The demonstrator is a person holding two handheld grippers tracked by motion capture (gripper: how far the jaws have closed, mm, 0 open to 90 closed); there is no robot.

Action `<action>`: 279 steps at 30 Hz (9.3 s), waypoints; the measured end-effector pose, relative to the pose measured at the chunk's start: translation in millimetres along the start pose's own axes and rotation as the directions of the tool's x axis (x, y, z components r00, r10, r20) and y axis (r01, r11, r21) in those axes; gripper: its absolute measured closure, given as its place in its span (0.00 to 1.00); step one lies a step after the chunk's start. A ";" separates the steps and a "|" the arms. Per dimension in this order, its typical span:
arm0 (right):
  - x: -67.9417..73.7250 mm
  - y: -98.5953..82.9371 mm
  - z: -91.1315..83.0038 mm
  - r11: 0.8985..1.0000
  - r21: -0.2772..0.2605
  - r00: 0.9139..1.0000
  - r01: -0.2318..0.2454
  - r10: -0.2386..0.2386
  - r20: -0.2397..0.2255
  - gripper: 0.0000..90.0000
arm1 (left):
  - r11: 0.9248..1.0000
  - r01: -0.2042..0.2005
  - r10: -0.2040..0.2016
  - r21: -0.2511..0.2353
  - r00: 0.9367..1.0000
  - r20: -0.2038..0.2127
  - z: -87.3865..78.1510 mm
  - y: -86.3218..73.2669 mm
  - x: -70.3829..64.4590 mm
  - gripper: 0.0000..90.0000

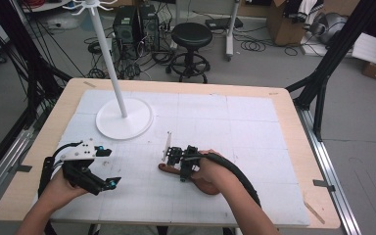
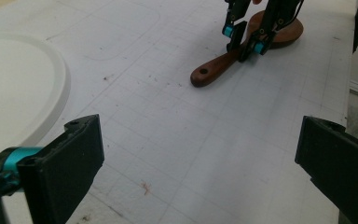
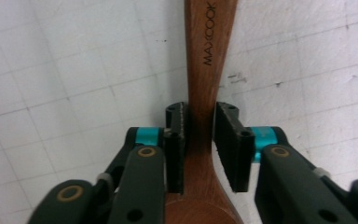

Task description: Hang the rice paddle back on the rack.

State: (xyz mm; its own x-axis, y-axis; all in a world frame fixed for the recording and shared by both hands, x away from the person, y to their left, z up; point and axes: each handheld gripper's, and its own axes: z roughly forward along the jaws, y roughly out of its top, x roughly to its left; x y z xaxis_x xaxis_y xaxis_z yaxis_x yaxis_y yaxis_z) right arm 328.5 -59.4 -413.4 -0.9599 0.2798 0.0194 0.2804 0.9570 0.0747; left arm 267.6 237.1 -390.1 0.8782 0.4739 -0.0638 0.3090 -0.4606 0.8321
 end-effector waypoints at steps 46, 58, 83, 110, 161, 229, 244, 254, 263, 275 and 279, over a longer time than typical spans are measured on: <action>-14.3 -21.6 -21.6 0.976 -0.209 0.990 0.061 -0.086 -0.112 0.88 | 1.000 -0.003 0.003 0.003 1.000 -0.007 -0.9 -1.4 0.1 0.02; -22.0 -31.9 -44.8 0.922 -0.383 0.987 0.048 -0.103 -0.123 0.88 | 1.000 -0.004 0.004 0.002 1.000 -0.006 -0.3 -1.4 -1.0 0.02; -35.6 -39.6 -75.9 0.773 -0.635 0.982 0.009 -0.125 -0.139 0.88 | 0.999 -0.027 0.026 -0.043 1.000 -0.003 -5.5 -0.8 -3.2 0.02; -53.1 -31.7 -136.0 0.620 -0.784 0.988 0.003 -0.122 -0.092 0.88 | 0.995 -0.006 0.008 -0.096 1.000 0.021 -8.7 0.3 -1.0 0.02; -103.9 40.8 -241.6 0.496 -0.867 0.996 0.045 -0.084 0.003 0.87 | 0.992 0.010 -0.005 -0.126 0.999 0.038 -13.4 -1.4 2.2 0.02; -141.0 109.4 -254.6 0.508 -0.861 1.000 0.000 0.006 0.004 0.87 | 0.993 0.000 0.008 -0.118 0.998 0.064 -12.4 -1.4 -0.4 0.02; -141.1 116.0 -249.3 0.513 -0.858 1.000 -0.003 0.017 0.007 0.86 | 0.993 0.002 0.006 -0.122 0.998 0.067 -12.8 -1.5 -2.3 0.02; -140.6 112.2 -242.7 0.537 -0.843 0.999 -0.035 0.041 -0.015 0.66 | 0.993 0.000 0.008 -0.119 0.998 0.065 -12.6 -2.1 -2.3 0.02; -128.4 96.5 -231.9 0.519 -0.854 0.997 -0.034 -0.045 -0.066 0.43 | 0.993 0.008 0.000 -0.116 0.997 0.073 -8.4 -2.5 -3.0 0.02; -110.8 77.5 -210.6 0.510 -0.856 0.993 -0.083 -0.032 -0.115 0.01 | 0.992 0.020 -0.009 -0.126 0.996 0.090 -5.6 -2.5 -2.7 0.02; -107.3 67.2 -202.5 0.512 -0.855 0.994 -0.082 -0.025 -0.111 0.01 | 0.990 0.028 -0.015 -0.141 0.996 0.092 -6.4 -2.6 -1.6 0.02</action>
State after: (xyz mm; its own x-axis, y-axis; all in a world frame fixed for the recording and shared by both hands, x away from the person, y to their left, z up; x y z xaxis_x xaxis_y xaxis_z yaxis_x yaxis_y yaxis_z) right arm 449.9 -40.7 -208.6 -0.9610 0.2452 0.1276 0.2204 0.4013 0.8890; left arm 263.0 242.4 -388.7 0.9035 0.4094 -0.1270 0.2791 -0.3370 0.8992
